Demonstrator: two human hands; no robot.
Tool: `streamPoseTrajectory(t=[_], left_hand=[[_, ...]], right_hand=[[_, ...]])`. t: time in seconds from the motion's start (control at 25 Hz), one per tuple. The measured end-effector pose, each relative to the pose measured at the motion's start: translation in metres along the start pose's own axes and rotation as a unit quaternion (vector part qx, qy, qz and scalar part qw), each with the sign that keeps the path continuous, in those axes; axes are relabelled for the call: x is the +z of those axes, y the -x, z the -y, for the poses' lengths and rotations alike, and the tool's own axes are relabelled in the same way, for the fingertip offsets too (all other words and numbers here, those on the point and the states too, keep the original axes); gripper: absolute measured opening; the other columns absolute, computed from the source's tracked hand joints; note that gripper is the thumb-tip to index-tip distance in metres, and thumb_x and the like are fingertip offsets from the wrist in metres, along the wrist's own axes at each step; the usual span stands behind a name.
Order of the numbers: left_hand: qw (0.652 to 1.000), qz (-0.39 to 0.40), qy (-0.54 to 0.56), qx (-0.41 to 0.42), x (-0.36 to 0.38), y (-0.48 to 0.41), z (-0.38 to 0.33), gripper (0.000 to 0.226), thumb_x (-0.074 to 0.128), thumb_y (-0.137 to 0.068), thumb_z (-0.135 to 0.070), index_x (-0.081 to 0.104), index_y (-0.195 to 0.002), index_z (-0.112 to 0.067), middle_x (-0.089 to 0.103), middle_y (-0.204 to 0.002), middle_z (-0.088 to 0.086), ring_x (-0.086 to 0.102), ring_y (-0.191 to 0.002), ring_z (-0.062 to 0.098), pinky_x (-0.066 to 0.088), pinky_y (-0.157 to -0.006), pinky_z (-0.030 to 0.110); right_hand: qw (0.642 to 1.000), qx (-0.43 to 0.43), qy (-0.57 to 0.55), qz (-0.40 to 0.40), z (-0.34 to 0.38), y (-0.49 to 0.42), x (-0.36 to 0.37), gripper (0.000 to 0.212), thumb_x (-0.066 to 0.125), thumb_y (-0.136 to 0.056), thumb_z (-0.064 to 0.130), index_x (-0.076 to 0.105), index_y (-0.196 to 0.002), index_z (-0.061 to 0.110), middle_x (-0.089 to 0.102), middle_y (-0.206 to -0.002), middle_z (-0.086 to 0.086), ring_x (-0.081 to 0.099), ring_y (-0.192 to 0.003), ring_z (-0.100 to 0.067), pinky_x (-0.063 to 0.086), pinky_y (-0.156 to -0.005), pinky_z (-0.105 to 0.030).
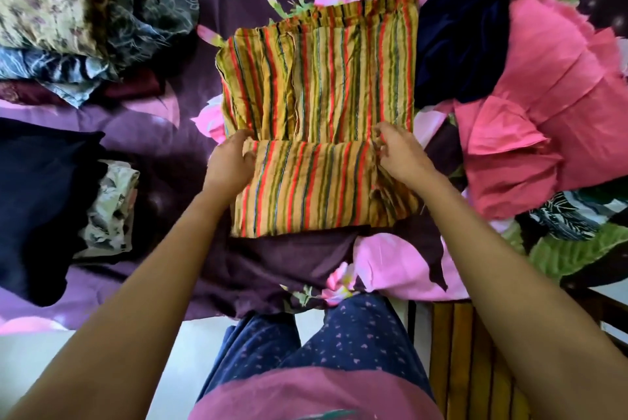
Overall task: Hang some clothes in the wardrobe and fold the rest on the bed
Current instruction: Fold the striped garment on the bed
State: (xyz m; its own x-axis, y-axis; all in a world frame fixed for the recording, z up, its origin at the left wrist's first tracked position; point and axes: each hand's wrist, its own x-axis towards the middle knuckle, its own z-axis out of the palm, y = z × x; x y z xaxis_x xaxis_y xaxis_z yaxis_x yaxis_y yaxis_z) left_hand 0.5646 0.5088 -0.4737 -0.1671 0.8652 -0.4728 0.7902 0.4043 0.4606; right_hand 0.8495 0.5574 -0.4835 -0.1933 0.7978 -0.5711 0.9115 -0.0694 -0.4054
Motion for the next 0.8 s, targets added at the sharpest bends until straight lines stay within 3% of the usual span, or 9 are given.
streamPoseTrajectory(t=[0.16, 0.24, 0.28, 0.36, 0.4, 0.48, 0.6, 0.68, 0.8], left_hand=[[0.99, 0.05, -0.015, 0.129, 0.049, 0.028, 0.017, 0.047, 0.072, -0.08, -0.011, 0.056, -0.123, 0.001, 0.051, -0.134, 0.022, 0.051, -0.121, 0.039, 0.043, -0.098, 0.047], [0.969, 0.123, -0.066, 0.202, 0.077, 0.042, 0.032, 0.074, 0.085, -0.064, -0.02, 0.054, -0.127, 0.003, 0.043, -0.139, 0.027, 0.046, -0.124, 0.046, 0.043, -0.094, 0.061], [0.959, 0.171, -0.093, 0.207, 0.086, 0.048, 0.038, 0.092, 0.087, -0.059, -0.027, 0.045, -0.135, 0.001, 0.034, -0.146, 0.026, 0.037, -0.13, 0.046, 0.038, -0.099, 0.063], [0.945, 0.232, -0.154, 0.172, 0.099, 0.057, 0.043, 0.121, 0.086, -0.056, -0.04, 0.015, -0.149, -0.011, 0.009, -0.156, 0.015, 0.013, -0.143, 0.035, 0.02, -0.112, 0.058], [0.942, 0.233, -0.182, 0.159, 0.104, 0.06, 0.045, 0.127, 0.085, -0.056, -0.043, 0.002, -0.149, -0.017, 0.002, -0.158, 0.009, 0.006, -0.145, 0.031, 0.015, -0.113, 0.055], [0.941, 0.21, -0.221, 0.15, 0.112, 0.063, 0.046, 0.125, 0.083, -0.062, -0.04, -0.011, -0.144, -0.025, -0.002, -0.158, 0.005, 0.004, -0.146, 0.029, 0.015, -0.113, 0.053], [0.934, 0.22, -0.253, 0.122, 0.113, 0.054, 0.037, 0.094, 0.054, -0.088, -0.01, -0.022, -0.141, -0.025, -0.011, -0.158, 0.004, 0.0, -0.146, 0.028, 0.013, -0.115, 0.049], [0.923, 0.242, -0.275, 0.115, 0.11, 0.05, 0.028, 0.082, 0.037, -0.091, 0.003, -0.017, -0.147, -0.022, -0.011, -0.158, 0.007, 0.0, -0.146, 0.029, 0.014, -0.114, 0.048], [0.898, 0.318, -0.289, 0.1, 0.1, 0.047, 0.017, 0.075, 0.033, -0.092, 0.005, -0.006, -0.15, -0.02, -0.002, -0.159, 0.01, 0.011, -0.145, 0.031, 0.019, -0.112, 0.047]], right_hand=[[0.976, -0.178, 0.072, -0.104, -0.004, 0.029, 0.049, 0.029, 0.049, -0.085, 0.018, 0.063, -0.103, 0.001, 0.061, -0.107, -0.018, 0.06, -0.099, -0.036, 0.052, -0.084, -0.045], [0.962, -0.207, 0.159, -0.085, -0.011, 0.046, 0.072, 0.04, 0.062, -0.081, 0.038, 0.067, -0.101, 0.003, 0.064, -0.11, -0.017, 0.062, -0.104, -0.034, 0.052, -0.088, -0.047], [0.959, -0.195, 0.2, -0.038, -0.014, 0.052, 0.079, 0.056, 0.07, -0.074, 0.046, 0.065, -0.113, 0.007, 0.06, -0.123, -0.017, 0.056, -0.117, -0.034, 0.045, -0.096, -0.053], [0.946, -0.142, 0.283, 0.075, -0.024, 0.058, 0.086, 0.096, 0.075, -0.067, 0.053, 0.033, -0.146, 0.019, 0.028, -0.153, -0.014, 0.025, -0.142, -0.032, 0.019, -0.111, -0.058], [0.94, -0.118, 0.301, 0.111, -0.03, 0.057, 0.088, 0.108, 0.075, -0.067, 0.053, 0.014, -0.152, 0.026, 0.01, -0.159, -0.011, 0.009, -0.146, -0.031, 0.008, -0.113, -0.058], [0.94, -0.087, 0.307, 0.124, -0.03, 0.049, 0.086, 0.112, 0.074, -0.072, 0.046, -0.004, -0.151, 0.033, -0.007, -0.16, -0.007, -0.004, -0.146, -0.03, 0.004, -0.114, -0.059], [0.94, -0.075, 0.3, 0.143, -0.022, 0.039, 0.083, 0.085, 0.056, -0.091, 0.021, -0.003, -0.151, 0.034, -0.01, -0.159, -0.006, -0.006, -0.146, -0.032, 0.007, -0.115, -0.059], [0.94, -0.064, 0.289, 0.169, -0.017, 0.039, 0.08, 0.072, 0.04, -0.095, 0.008, 0.002, -0.152, 0.032, -0.008, -0.16, -0.006, -0.003, -0.146, -0.034, 0.009, -0.115, -0.056], [0.93, -0.056, 0.284, 0.228, -0.01, 0.042, 0.069, 0.063, 0.031, -0.097, 0.005, 0.011, -0.152, 0.028, 0.004, -0.16, -0.007, 0.01, -0.144, -0.036, 0.019, -0.115, -0.05]])
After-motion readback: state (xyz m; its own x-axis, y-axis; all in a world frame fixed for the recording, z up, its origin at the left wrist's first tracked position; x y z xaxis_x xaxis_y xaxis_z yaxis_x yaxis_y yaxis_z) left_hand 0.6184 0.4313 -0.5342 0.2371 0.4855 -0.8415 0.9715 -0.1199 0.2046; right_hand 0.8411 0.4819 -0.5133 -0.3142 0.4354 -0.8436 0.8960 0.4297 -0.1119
